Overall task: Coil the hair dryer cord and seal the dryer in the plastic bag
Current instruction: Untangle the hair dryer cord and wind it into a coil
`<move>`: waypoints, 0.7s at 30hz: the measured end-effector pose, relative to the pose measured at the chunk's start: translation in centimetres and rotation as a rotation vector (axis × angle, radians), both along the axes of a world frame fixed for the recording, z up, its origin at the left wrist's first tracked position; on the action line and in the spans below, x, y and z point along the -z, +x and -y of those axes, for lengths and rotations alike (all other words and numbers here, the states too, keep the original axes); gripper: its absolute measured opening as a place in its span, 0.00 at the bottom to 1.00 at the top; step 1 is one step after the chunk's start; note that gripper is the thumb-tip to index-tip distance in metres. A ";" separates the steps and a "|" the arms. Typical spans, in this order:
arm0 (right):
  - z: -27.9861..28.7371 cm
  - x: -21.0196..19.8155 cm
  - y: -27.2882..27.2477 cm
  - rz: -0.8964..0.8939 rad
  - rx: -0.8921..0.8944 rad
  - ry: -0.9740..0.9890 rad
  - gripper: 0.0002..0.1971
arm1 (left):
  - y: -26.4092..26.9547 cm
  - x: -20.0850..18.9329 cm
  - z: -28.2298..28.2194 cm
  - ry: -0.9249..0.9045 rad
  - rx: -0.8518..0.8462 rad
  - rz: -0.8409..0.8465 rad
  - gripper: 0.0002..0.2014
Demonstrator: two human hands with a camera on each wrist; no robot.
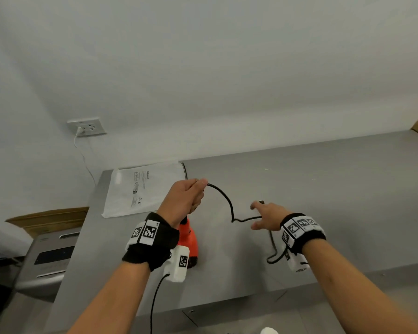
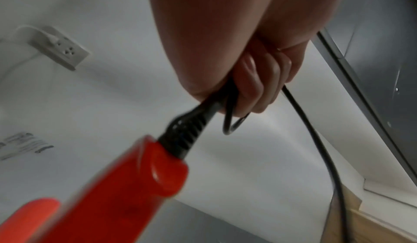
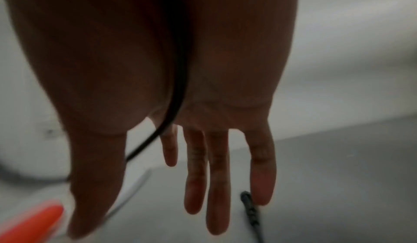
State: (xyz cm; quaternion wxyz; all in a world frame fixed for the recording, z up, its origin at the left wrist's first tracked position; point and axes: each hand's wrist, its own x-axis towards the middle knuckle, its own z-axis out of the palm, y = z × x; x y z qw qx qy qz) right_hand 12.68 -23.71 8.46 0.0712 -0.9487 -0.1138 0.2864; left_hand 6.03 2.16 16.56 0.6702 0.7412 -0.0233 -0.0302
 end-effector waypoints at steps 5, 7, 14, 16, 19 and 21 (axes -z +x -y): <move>-4.0 -4.5 -2.2 0.072 -0.065 0.674 0.35 | 0.5 -0.2 -0.5 -0.036 0.027 -0.035 0.23; -6.6 -5.7 -3.1 0.049 -0.055 0.902 0.25 | 0.9 -0.6 -0.6 -0.059 0.023 -0.042 0.22; -7.7 -7.5 -5.9 -0.278 0.410 1.522 0.31 | 0.9 0.8 -0.7 -0.169 -0.022 -0.030 0.15; -7.3 -7.3 -5.7 -0.160 0.381 1.449 0.28 | 0.9 0.5 -0.6 -0.181 -0.003 -0.037 0.16; -7.7 -6.5 -4.2 0.270 0.274 1.202 0.15 | 0.7 0.0 -0.6 -0.256 0.075 -0.093 0.19; -8.0 -6.1 -3.6 0.380 0.146 1.047 0.07 | 0.6 -0.4 -0.1 -0.256 0.137 -0.130 0.21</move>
